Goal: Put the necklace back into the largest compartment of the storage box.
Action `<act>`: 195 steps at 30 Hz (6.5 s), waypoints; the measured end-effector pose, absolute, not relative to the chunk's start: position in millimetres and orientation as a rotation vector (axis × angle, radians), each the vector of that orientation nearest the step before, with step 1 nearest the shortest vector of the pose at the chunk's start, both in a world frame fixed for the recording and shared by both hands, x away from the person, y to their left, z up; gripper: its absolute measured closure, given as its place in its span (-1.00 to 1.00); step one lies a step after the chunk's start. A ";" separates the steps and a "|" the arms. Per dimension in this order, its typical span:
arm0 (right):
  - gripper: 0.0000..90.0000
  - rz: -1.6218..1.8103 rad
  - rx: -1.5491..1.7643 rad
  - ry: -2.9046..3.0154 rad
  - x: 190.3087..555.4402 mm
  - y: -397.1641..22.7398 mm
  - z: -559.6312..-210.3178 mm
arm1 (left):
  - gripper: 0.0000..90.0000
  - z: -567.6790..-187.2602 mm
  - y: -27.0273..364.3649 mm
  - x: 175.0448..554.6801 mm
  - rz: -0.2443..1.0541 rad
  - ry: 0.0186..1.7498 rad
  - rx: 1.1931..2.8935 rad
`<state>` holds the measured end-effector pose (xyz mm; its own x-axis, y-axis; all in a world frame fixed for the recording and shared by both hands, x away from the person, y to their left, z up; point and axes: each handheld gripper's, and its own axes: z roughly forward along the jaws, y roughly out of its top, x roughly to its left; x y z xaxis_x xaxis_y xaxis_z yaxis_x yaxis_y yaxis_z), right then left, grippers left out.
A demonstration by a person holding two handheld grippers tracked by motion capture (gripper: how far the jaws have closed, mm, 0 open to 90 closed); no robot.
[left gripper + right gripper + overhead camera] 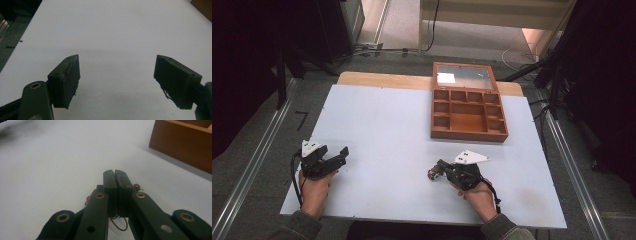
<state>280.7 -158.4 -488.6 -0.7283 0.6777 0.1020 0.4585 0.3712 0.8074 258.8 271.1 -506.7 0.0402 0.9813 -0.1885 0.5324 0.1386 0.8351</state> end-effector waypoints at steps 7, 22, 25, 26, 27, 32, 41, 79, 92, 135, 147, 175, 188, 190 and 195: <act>0.91 1.299 1.025 2.353 282.8 -166.5 -481.1 | -0.53 -506.7 271.1 258.9 0.695 1.602 1.502; 0.91 1.332 1.086 2.280 288.9 -183.5 -466.8 | -0.53 -506.5 271.8 258.7 0.693 1.604 1.500; 0.91 1.345 1.102 2.262 291.2 -188.1 -463.5 | -0.53 -506.6 271.6 258.8 0.692 1.605 1.500; 0.91 1.347 1.107 2.259 291.9 -189.6 -462.4 | -0.53 -506.6 271.6 258.9 0.692 1.604 1.500; 0.91 1.348 1.109 2.255 292.6 -190.7 -461.4 | -0.53 -506.6 271.7 258.9 0.692 1.605 1.501; 0.91 1.354 1.127 2.232 295.8 -195.0 -457.4 | -0.53 -506.9 271.8 259.1 0.692 1.608 1.501; 0.91 1.372 1.158 2.191 303.1 -203.8 -448.8 | -0.53 -507.2 271.6 259.2 0.694 1.609 1.503; 0.91 1.371 1.228 2.151 334.4 -213.1 -426.9 | -0.53 -507.0 272.2 258.8 0.691 1.606 1.498; 0.91 1.365 1.260 2.131 345.5 -215.8 -421.4 | -0.53 -506.7 273.4 258.6 0.696 1.606 1.498; 0.91 1.312 1.367 2.081 396.3 -209.2 -412.6 | -0.53 -506.2 274.7 258.6 0.687 1.606 1.485; 0.91 1.298 1.403 2.063 410.3 -210.4 -414.7 | -0.53 -506.1 275.2 258.5 0.687 1.606 1.485; 0.15 1.201 1.479 2.044 434.2 -214.2 -432.2 | -0.53 -506.3 275.2 258.6 0.684 1.607 1.486; -0.12 1.177 1.475 2.074 428.2 -216.0 -434.5 | -0.53 -506.0 275.0 258.3 0.687 1.605 1.485; -0.19 1.169 1.490 2.076 426.6 -217.5 -436.1 | -0.53 -506.0 275.1 258.2 0.689 1.606 1.486; -0.24 1.161 1.475 2.086 420.5 -219.6 -439.1 | -0.53 -506.1 274.6 258.6 0.688 1.605 1.488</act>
